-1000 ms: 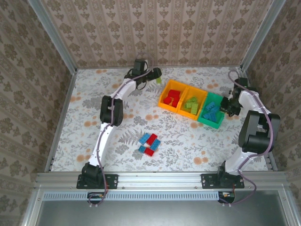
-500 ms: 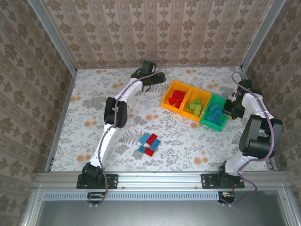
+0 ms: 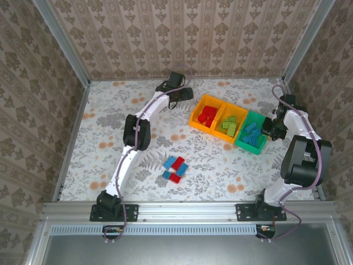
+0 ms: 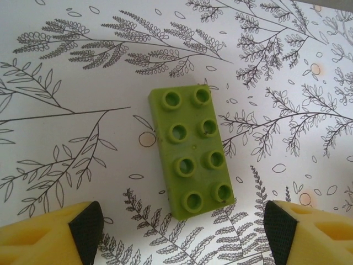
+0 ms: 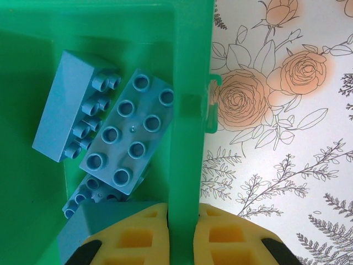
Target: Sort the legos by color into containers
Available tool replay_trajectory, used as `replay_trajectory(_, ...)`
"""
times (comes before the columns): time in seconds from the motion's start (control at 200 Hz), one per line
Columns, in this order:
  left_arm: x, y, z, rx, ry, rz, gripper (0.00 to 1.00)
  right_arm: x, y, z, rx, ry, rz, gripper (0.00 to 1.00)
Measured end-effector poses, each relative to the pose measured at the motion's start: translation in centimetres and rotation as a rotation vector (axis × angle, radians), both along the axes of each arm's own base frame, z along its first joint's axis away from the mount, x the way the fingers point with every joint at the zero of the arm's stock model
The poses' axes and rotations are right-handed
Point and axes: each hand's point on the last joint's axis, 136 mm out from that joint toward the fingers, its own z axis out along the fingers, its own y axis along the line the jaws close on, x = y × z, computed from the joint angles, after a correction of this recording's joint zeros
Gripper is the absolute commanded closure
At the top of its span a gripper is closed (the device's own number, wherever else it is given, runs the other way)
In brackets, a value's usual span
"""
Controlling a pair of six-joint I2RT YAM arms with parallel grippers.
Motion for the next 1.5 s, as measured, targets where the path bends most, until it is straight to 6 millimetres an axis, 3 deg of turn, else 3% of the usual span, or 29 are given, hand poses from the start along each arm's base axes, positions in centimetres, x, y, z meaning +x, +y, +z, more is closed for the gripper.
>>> replay_trajectory(0.13, 0.0, 0.1, -0.1, 0.009, -0.001, 0.006, 0.2, -0.1, 0.2, 0.0, 0.01, -0.001, -0.01, 0.85)
replay_trajectory(0.24, -0.1, -0.1, -0.1, 0.009, -0.002, 0.003, 0.18, -0.2, 0.3, 0.1, 0.019, -0.007, -0.017, 0.7)
replay_trajectory(0.33, -0.1, -0.1, 0.0, 0.008, -0.009, 0.002, 0.17, 0.1, 0.5, 0.6, 0.023, -0.04, -0.012, 0.66)
replay_trajectory(0.39, -0.2, -0.2, 0.1, 0.009, -0.016, -0.003, 0.17, 0.2, 0.7, 1.5, 0.019, -0.086, -0.008, 0.57)
replay_trajectory(0.48, -0.2, -0.1, 0.1, 0.012, -0.023, 0.001, 0.16, 0.7, 0.9, 3.7, 0.016, -0.17, -0.013, 0.3)
replay_trajectory(0.695, -1.0, 0.4, 0.3, 0.03, -0.011, 0.008, 0.11, 2.7, 2.1, 7.5, 0.038, -0.303, 0.026, 0.19)
replay_trajectory(0.84, -2.2, 1.7, 1.7, 0.052, -0.002, 0.027, 0.02, 5.9, 5.6, 11.8, 0.062, -0.422, 0.124, 0.13)
replay_trajectory(0.94, -2.6, 3.0, 4.6, 0.055, -0.027, 0.054, 0.0, 8.8, 9.3, 15.1, 0.089, -0.511, 0.227, 0.12)
replay_trajectory(1.045, -3.8, 5.5, 8.5, 0.061, -0.059, 0.094, 0.0, 12.2, 13.2, 16.7, 0.126, -0.56, 0.328, 0.12)
replay_trajectory(1.155, -5.2, 9.0, 12.2, 0.064, -0.095, 0.152, 0.0, 15.8, 17.6, 16.1, 0.163, -0.552, 0.419, 0.13)
replay_trajectory(1.255, -6.5, 13.0, 13.8, 0.081, -0.097, 0.222, 0.0, 18.8, 21.2, 14.4, 0.186, -0.524, 0.478, 0.16)
replay_trajectory(1.355, -7.8, 16.9, 13.3, 0.107, -0.065, 0.284, 0.0, 21.2, 24.5, 11.9, 0.206, -0.476, 0.519, 0.17)
replay_trajectory(1.5, -9.2, 21.4, 10.7, 0.137, 0.018, 0.347, 0.0, 23.2, 28.4, 7.7, 0.217, -0.402, 0.563, 0.18)
